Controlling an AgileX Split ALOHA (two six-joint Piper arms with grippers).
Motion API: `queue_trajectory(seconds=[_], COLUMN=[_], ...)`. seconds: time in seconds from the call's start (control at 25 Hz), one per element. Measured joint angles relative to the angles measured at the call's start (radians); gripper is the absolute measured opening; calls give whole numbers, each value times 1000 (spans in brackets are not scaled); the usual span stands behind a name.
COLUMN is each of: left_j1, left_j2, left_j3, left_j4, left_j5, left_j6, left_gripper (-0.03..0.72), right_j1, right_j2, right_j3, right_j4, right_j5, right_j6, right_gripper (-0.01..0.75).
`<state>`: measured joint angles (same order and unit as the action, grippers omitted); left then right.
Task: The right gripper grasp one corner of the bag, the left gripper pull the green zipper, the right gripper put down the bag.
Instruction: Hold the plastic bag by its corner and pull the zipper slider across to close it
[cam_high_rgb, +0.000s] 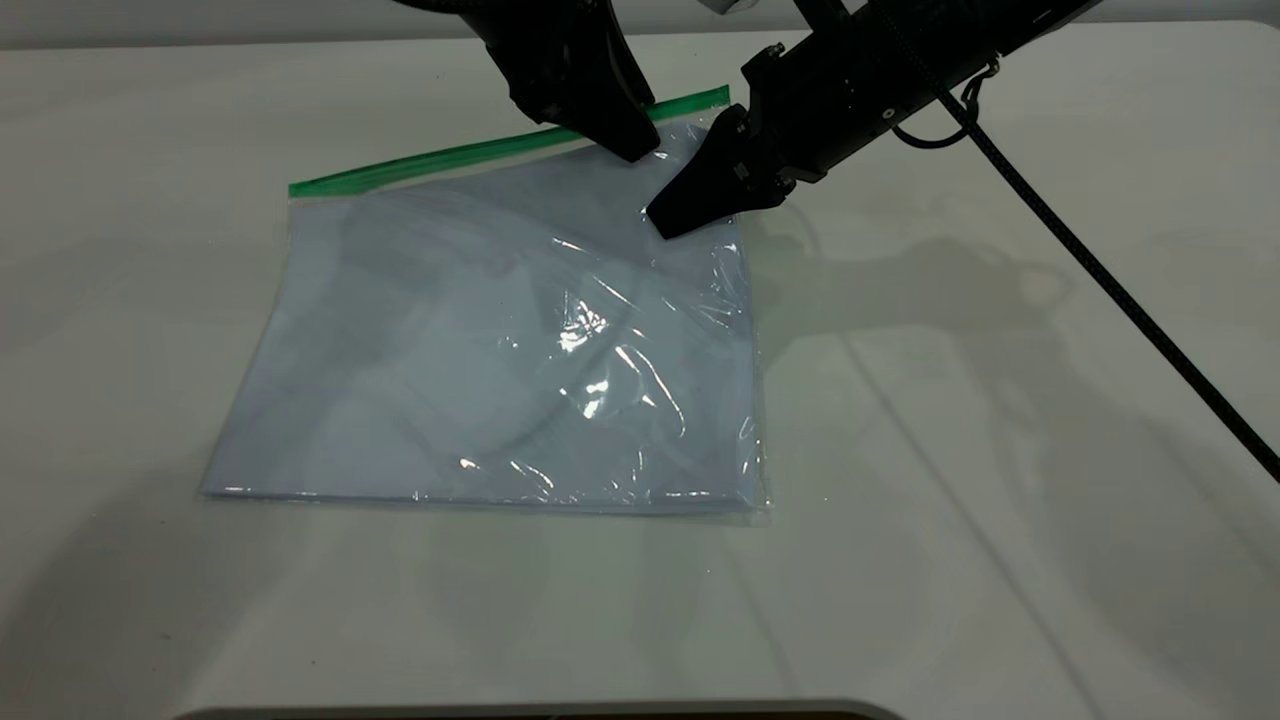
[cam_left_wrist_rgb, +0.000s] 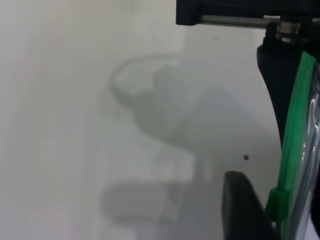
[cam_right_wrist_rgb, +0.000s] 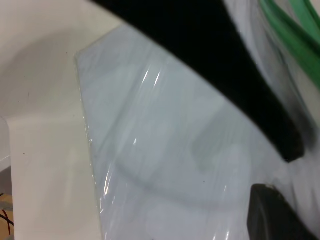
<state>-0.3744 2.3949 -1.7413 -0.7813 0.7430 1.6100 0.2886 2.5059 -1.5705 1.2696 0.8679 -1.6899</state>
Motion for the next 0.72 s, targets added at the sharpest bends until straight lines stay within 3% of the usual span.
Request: queue_trajectory(seconds=[0.36, 0.72], left_j1=[0, -2], left_j2=[0, 0], left_j3=[0, -1], left_j4=[0, 48], left_j5=[9, -1], left_j6=[0, -62], left_gripper=[77, 53], right_j1=[0, -14], right_j2=[0, 0], right_j3=[0, 0], right_j4=[0, 6], right_j5=[-1, 10], right_j6=[3, 30], right_gripper=[36, 36])
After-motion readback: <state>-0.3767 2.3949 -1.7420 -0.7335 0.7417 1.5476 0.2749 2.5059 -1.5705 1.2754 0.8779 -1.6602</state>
